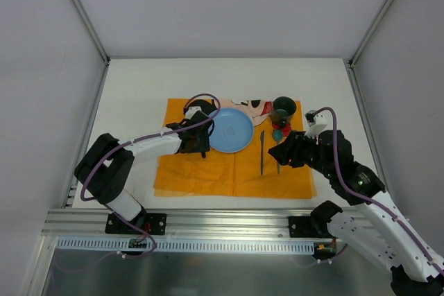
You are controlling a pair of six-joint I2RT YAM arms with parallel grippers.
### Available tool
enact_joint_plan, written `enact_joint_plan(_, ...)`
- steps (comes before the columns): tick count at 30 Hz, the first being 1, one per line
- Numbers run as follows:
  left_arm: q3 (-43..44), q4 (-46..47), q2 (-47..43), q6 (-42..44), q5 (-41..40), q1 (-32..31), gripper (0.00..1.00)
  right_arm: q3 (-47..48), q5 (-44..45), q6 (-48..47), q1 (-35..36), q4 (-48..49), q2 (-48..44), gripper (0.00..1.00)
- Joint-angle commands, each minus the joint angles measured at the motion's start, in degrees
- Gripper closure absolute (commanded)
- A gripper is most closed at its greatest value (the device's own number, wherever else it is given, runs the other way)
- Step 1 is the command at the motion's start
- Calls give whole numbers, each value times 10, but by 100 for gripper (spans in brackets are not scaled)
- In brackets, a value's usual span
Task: Set the dinner table for one person
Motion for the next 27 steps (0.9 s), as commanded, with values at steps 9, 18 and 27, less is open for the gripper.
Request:
enact_joint_plan(9, 9, -2, 4, 7, -20, -3, 54, 1, -2, -5, 3, 13, 0, 50)
enact_joint_plan(18, 20, -2, 24, 8, -7, -8, 53, -4, -2, -3, 4, 16, -4, 50)
enact_joint_plan(27, 38, -2, 48, 8, -8, -17, 51, -7, 5, -9, 4, 10, -11, 50)
